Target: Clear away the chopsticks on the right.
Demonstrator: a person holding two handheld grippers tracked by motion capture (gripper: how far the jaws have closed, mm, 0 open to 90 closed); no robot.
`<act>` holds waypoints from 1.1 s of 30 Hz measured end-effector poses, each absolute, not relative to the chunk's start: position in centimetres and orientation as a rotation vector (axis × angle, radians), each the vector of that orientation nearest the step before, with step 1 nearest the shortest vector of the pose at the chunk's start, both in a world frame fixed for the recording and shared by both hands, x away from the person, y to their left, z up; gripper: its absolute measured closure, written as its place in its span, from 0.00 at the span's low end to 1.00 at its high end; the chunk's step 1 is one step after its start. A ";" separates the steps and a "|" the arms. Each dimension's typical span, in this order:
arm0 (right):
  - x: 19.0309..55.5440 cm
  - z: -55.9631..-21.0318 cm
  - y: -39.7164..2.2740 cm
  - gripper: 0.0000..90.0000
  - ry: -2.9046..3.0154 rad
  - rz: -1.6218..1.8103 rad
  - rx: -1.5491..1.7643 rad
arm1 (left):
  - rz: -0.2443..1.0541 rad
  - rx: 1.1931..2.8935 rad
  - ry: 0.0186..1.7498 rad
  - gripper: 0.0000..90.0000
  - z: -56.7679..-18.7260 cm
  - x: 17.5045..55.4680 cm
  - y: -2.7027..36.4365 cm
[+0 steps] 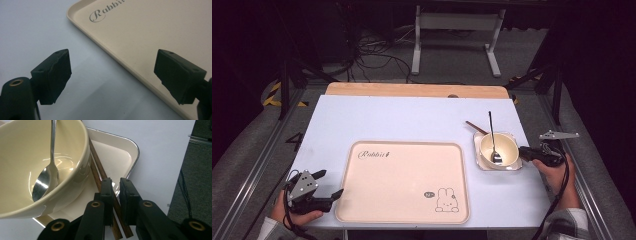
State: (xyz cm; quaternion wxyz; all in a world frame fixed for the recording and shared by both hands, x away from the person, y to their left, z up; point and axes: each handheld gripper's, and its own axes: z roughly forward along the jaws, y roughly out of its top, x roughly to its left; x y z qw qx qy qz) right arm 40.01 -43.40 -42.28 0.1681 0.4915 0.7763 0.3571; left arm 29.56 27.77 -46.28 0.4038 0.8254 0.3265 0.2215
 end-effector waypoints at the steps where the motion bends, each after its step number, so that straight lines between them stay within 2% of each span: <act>1: 40.1 -42.3 -43.4 0.91 2.205 1.013 1.402 | 0.556 2.081 0.824 0.17 -46.3 29.6 27.8; 12: 40.6 -43.3 -43.4 0.88 2.235 0.993 1.443 | 0.543 2.080 0.826 0.16 -46.4 29.7 27.8; 22: 40.5 -43.2 -43.6 0.94 2.200 1.032 1.464 | 0.538 2.088 0.827 0.16 -46.4 29.7 27.7; 33: 40.4 -42.8 -43.8 0.95 2.128 1.049 1.482 | 0.541 2.090 0.828 0.16 -46.4 29.7 27.7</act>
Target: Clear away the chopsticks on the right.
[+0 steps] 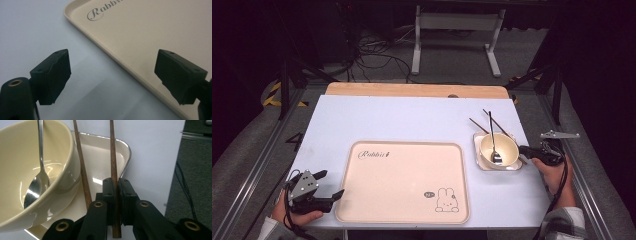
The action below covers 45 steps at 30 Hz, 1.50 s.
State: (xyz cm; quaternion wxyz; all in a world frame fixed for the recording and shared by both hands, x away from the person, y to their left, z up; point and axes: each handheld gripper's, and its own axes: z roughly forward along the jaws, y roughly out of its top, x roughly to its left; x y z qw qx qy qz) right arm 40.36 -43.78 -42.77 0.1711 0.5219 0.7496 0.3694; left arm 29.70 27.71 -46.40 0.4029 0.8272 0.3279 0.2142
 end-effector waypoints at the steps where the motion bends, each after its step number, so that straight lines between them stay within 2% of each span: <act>1: 40.3 -42.6 -43.9 0.95 2.117 1.058 1.485 | 0.541 2.091 0.828 0.16 -46.4 29.7 27.7; 16: 38.2 -38.5 -43.9 0.95 1.908 1.213 1.396 | 0.543 2.104 0.824 0.16 -46.5 29.7 27.6; 29: 36.5 -35.2 -39.8 0.95 1.934 1.295 1.210 | 0.550 2.114 0.814 0.16 -46.5 29.7 27.5; 45: 34.8 -34.3 -34.2 0.95 2.082 1.335 1.029 | 0.539 2.109 0.808 0.16 -46.6 29.7 27.4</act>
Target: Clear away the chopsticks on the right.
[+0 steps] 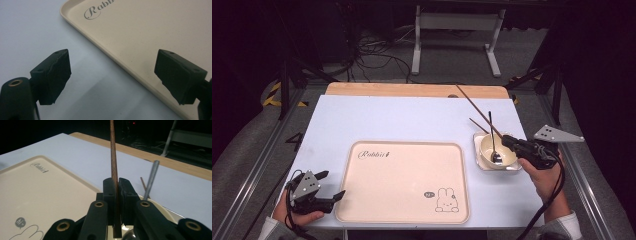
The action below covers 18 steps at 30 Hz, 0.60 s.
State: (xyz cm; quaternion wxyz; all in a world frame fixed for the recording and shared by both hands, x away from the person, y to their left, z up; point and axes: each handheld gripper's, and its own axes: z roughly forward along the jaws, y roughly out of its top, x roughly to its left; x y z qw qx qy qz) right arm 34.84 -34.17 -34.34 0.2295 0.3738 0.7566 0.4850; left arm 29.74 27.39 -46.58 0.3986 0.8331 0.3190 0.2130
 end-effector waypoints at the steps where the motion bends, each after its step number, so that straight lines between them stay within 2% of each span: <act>1: 34.8 -34.4 -33.7 0.95 2.096 1.337 1.016 | 0.540 2.111 0.808 0.16 -46.6 29.7 27.4; 18: 33.2 -36.0 -28.5 0.95 2.266 1.319 0.886 | 0.538 2.113 0.802 0.16 -46.5 29.7 27.4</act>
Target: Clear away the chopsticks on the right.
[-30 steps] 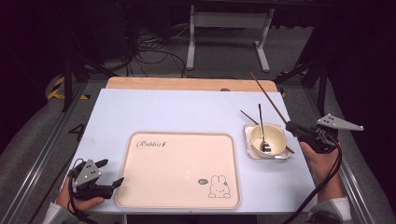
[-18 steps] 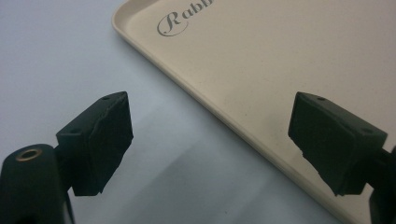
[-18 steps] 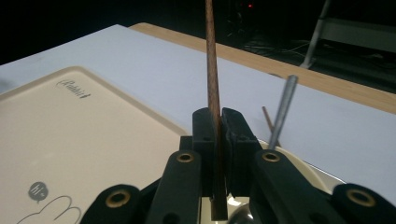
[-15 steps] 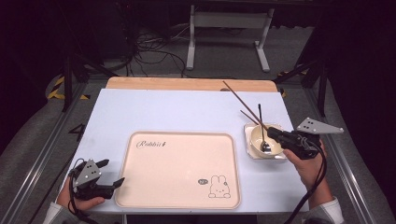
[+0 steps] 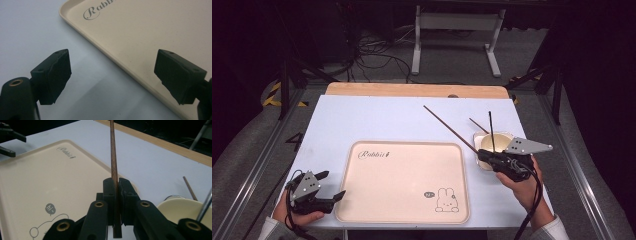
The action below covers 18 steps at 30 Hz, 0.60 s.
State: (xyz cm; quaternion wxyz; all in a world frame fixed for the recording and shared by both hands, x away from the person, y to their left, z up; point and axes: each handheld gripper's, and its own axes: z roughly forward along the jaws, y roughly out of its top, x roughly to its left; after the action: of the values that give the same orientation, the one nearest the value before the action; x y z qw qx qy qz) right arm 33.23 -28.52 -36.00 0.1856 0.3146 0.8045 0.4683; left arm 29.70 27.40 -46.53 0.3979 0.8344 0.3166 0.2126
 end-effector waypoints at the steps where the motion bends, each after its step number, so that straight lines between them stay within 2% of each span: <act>1: 33.1 -36.2 -28.2 0.95 2.279 1.319 0.882 | 0.538 2.113 0.802 0.16 -46.5 29.7 27.4; 9: 32.5 -37.6 -26.4 0.95 2.355 1.265 0.842 | 0.537 2.110 0.801 0.16 -46.5 29.7 27.4; 18: 32.2 -40.9 -23.4 0.94 2.496 1.159 0.804 | 0.541 2.110 0.799 0.16 -46.5 29.6 27.4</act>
State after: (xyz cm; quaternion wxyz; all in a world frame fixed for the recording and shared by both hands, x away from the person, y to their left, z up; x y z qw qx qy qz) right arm 32.24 -23.39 -40.91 0.1368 0.2777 0.8625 0.4004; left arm 29.63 27.41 -46.48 0.3993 0.8338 0.3156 0.2136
